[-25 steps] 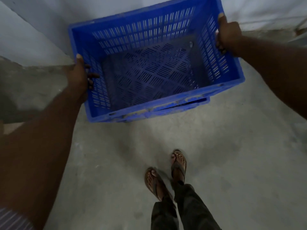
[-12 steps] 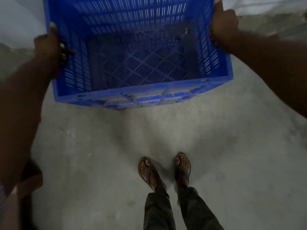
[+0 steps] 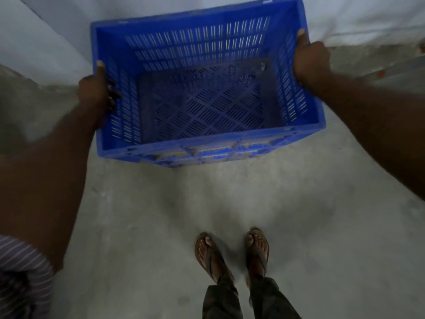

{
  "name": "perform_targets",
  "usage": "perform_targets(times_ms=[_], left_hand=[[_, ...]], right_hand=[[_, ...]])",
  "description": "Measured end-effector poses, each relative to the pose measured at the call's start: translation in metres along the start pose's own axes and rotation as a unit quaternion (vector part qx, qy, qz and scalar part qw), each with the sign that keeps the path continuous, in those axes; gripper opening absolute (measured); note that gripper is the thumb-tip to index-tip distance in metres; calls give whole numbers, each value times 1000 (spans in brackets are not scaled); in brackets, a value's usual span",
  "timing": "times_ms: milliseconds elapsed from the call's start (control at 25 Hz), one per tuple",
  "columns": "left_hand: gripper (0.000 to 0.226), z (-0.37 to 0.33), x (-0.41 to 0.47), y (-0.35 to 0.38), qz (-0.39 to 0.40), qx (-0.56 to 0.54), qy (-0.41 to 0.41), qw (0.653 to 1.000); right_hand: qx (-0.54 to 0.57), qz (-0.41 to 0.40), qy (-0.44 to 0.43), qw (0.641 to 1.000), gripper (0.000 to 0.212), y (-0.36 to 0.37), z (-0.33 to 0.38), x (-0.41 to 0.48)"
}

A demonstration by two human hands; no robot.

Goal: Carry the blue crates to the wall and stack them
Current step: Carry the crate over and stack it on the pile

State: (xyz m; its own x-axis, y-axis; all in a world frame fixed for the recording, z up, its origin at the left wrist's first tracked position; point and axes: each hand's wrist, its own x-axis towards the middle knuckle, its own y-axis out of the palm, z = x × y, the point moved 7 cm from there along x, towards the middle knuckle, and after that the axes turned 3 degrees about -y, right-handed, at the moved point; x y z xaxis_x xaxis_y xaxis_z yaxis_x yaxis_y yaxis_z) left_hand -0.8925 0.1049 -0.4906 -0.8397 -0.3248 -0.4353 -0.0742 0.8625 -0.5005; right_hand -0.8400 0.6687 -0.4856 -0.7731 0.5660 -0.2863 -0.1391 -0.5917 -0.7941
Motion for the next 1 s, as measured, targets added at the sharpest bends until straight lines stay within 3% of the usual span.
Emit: perform_targets(times_ms=[120, 160, 280, 440, 560, 680, 920, 1000], left_hand=[[70, 2, -20, -10, -35, 2, 46, 998], [74, 6, -28, -15, -52, 59, 58, 995], [56, 20, -57, -16, -97, 144, 92, 981], [44, 8, -87, -10, -103, 178, 142, 968], [52, 25, -109, -15, -115, 241, 142, 953], [54, 33, -117, -17, -121, 210, 188, 952], [54, 33, -108, -14, -89, 183, 170, 964], [59, 33, -113, -20, -77, 218, 154, 961]], right_hand=[[15, -33, -25, 999, 70, -14, 11, -43], [18, -42, -43, 998, 57, -15, 7, -58], [-40, -67, -104, 991, 41, -19, -1, -94], [-89, -92, -145, 981, 56, -19, 9, -104], [-185, -123, -169, 960, 73, -7, -1, -152], [-221, -143, -178, 948, 74, -4, -10, -173], [-235, -90, -149, 956, 81, -1, -13, -162], [-237, -72, -145, 958, 83, -2, -12, -170]])
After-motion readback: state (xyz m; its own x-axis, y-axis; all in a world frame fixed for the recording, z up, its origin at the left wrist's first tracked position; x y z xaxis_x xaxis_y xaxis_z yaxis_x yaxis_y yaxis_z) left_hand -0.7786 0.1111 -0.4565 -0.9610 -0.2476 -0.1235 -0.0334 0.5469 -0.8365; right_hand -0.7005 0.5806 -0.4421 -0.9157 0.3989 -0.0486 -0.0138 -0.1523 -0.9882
